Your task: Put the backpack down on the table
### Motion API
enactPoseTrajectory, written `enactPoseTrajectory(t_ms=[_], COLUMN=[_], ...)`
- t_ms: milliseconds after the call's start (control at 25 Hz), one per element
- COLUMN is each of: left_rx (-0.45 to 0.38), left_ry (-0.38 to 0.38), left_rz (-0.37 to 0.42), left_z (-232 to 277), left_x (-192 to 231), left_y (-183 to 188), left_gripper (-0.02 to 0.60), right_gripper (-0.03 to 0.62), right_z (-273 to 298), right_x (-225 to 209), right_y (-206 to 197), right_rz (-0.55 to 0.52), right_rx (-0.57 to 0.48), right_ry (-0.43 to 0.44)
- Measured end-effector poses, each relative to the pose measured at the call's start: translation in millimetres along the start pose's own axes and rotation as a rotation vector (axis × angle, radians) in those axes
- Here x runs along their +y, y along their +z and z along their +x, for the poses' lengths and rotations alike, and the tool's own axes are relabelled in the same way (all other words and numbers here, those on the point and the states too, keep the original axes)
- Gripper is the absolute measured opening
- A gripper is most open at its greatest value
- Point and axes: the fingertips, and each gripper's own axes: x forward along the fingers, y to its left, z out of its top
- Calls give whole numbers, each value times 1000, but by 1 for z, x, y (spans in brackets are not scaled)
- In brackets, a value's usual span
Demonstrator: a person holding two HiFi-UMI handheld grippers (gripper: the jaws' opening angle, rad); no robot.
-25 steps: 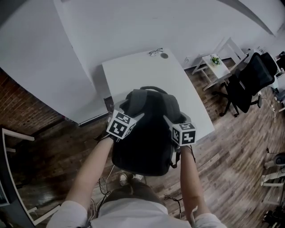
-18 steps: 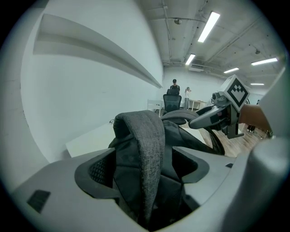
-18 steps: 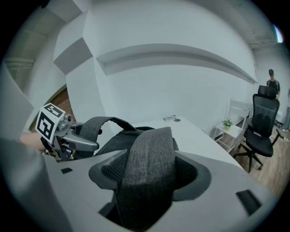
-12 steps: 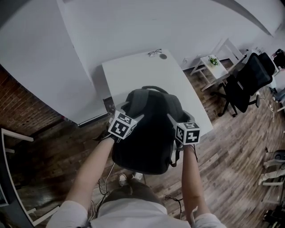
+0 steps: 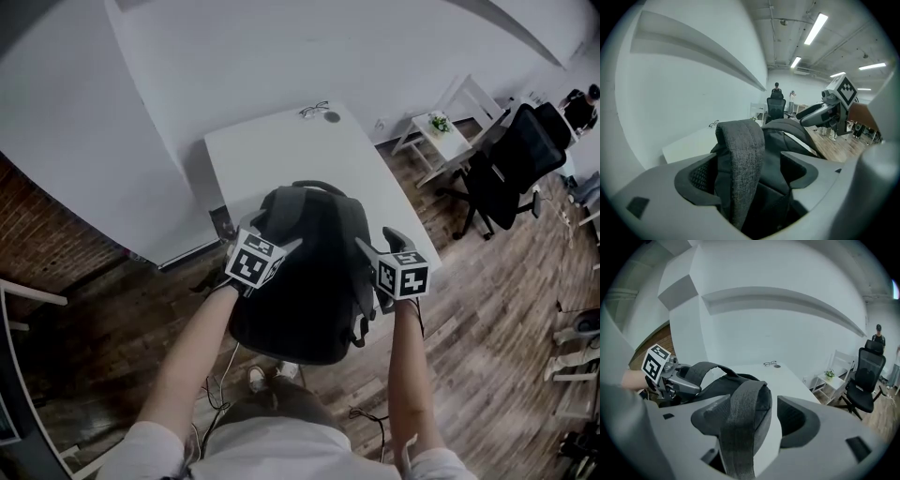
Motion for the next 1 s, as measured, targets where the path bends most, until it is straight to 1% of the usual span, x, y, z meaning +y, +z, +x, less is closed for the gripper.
enactPoseTrajectory(t_ms=[120,280,600,840,1000], left_rx=[-4,-13,-40,-64,-79], left_ry=[2,26,45,52,59], left_rz=[-15,-37,-37,-29,-29], left_z=[2,-2,-22,-34,-44], left_x=[2,3,7,8,6], left_y=[1,0,10,14,17], left_gripper=[428,430,436,436,436], right_gripper=[278,278,277,276,276], right_z=[0,1,-8,-15,-27], right_x=[-3,5,16,21,23], right_y=[-5,-9,1,4,7], right_rz=[16,25,0,-4,-10], right_rx=[-4,-7,-26,-44,-75], right_ry=[-5,17,10,-11,-50])
